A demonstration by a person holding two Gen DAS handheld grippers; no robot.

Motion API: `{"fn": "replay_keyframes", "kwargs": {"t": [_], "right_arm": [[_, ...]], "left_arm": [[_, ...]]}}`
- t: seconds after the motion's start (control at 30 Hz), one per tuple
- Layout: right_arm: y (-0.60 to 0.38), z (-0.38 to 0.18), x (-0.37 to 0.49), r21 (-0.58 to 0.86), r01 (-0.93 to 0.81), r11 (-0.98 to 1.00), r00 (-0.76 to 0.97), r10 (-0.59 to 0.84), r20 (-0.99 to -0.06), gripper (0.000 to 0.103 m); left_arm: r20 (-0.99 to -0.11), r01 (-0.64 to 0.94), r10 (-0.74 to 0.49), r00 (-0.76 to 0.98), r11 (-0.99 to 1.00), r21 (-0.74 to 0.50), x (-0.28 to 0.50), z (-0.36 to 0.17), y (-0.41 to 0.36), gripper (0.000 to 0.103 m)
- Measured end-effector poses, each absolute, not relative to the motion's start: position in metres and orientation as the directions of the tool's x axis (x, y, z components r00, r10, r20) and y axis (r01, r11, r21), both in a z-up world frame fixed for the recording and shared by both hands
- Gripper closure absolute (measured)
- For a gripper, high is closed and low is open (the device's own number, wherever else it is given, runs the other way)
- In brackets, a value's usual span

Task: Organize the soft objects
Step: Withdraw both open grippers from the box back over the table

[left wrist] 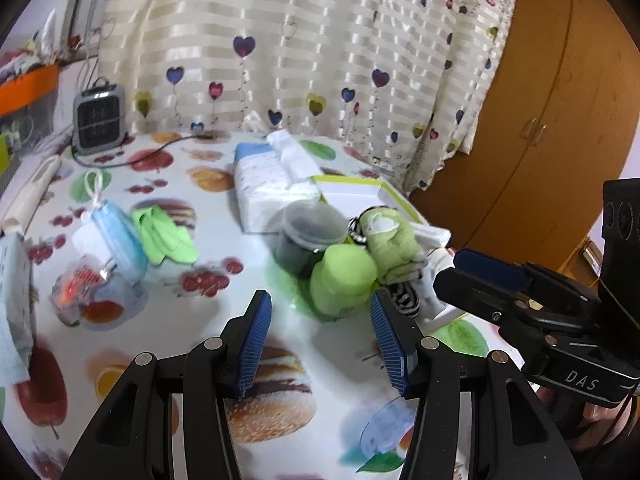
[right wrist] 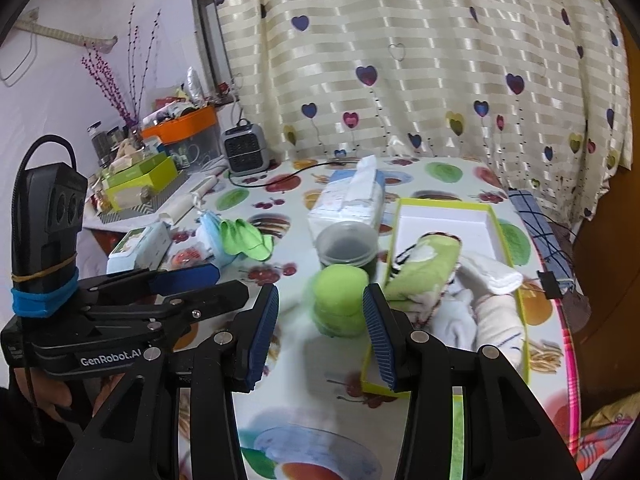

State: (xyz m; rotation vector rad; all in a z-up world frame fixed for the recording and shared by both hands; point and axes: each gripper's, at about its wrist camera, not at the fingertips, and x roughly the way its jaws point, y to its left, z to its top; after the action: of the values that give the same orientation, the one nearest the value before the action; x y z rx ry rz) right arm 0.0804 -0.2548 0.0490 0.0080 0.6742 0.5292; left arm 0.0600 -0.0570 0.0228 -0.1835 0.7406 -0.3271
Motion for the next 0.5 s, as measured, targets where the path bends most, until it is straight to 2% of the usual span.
{"fn": "replay_keyframes", "kwargs": {"t": [0.33, 0.4, 0.5], "right_arm": [[-0.225, 0.039, 0.083, 0.169, -0.527, 0.833, 0.604, 0.507, -0.615, 0.056], [-0.220, 0.036, 0.084, 0.175, -0.535, 0.826, 0.592, 0.515, -0.620, 0.049], [-0.211, 0.032, 0.086, 0.184, -0.546, 0.818, 0.576, 0.525, -0.627, 0.047]], "left_arm": [[-0.644, 0.157, -0.314, 0.698, 0.944, -0.290, 0.055, 0.007, -0.024, 0.052], [-0.646, 0.144, -0.307, 0.698, 0.945, -0.293, 0.055, 0.004, -0.018, 0.052], [-0.650, 0.125, -0.296, 0.701, 0.947, -0.296, 0.054, 0.000, -0.007, 0.052]]}}
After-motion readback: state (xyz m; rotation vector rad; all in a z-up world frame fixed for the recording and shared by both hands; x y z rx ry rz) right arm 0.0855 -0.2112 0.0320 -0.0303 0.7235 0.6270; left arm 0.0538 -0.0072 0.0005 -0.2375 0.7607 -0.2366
